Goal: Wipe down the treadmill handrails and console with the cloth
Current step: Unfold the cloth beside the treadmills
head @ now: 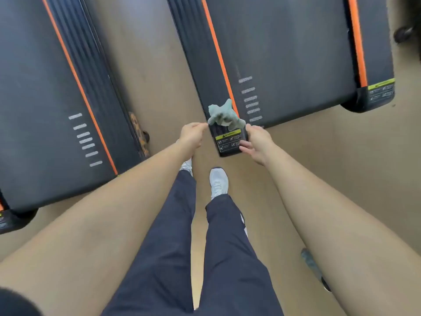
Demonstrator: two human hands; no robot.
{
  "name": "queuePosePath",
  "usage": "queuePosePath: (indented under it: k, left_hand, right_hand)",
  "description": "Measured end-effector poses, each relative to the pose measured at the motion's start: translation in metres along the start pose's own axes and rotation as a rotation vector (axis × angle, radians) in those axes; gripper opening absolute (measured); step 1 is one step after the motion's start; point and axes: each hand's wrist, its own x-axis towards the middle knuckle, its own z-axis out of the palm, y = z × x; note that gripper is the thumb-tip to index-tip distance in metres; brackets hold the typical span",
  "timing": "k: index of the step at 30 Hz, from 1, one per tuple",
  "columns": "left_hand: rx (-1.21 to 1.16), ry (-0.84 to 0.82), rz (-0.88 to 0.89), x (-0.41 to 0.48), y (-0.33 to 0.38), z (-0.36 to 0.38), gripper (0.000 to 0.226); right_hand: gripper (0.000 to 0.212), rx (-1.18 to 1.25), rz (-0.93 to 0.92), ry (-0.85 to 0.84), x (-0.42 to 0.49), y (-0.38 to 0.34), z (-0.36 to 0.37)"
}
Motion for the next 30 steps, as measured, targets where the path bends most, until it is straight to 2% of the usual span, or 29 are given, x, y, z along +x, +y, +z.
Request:
queuePosePath:
  k: [2,5,7,10,12,16,20,24,25,27,30]
  left_hand:
    - [0.012,0.015,-0.065,0.019,0.007,0.009,0.01]
    - [0.037,-0.016,-0.119,0.045,0.005,0.019,0.015]
    - [0.014,0.01,-0.085,0.052,0.005,0.021,0.02]
    - [-0.008,0.121,-0.01,0.045,0.009,0.02,0.007]
    - [-0.018,0.182,0.068,0.033,0.015,0.018,0.017]
    - [0.039,0.113,0.279,-0.01,0.043,0.01,0.012]
    - [0.191,-0.013,0.528,-0.075,0.091,-0.003,0.014]
    - [0.3,-0.147,0.695,-0.154,0.117,-0.028,0.013]
    - [0.295,-0.172,0.727,-0.174,0.119,-0.038,0.014]
    - [0.3,-0.17,0.764,-0.212,0.115,-0.063,0.001]
    - [0.32,-0.048,0.841,-0.257,0.106,-0.11,0.016]
  right_hand:
    - [0.051,0.084,0.031,0.009,0.016,-0.005,0.007]
    - [0.036,0.121,0.05,0.007,0.029,-0.009,0.013]
    - [0.028,0.131,0.026,0.09,0.032,-0.011,0.014]
    - [0.014,0.086,-0.013,0.204,0.024,-0.016,0.014]
    - [0.007,0.05,-0.045,0.205,0.013,-0.021,0.013]
    - [0.019,-0.085,-0.216,0.258,-0.019,-0.025,0.006]
    - [0.021,-0.25,-0.548,0.291,-0.084,-0.04,-0.003]
    - [0.018,-0.429,-0.879,0.15,-0.168,-0.064,-0.003]
    - [0.024,-0.475,-0.949,0.074,-0.19,-0.069,0.002]
    - [0.047,-0.584,-1.08,-0.098,-0.228,-0.075,0.015]
    - [0.073,-0.775,-1.218,-0.221,-0.269,-0.077,0.042]
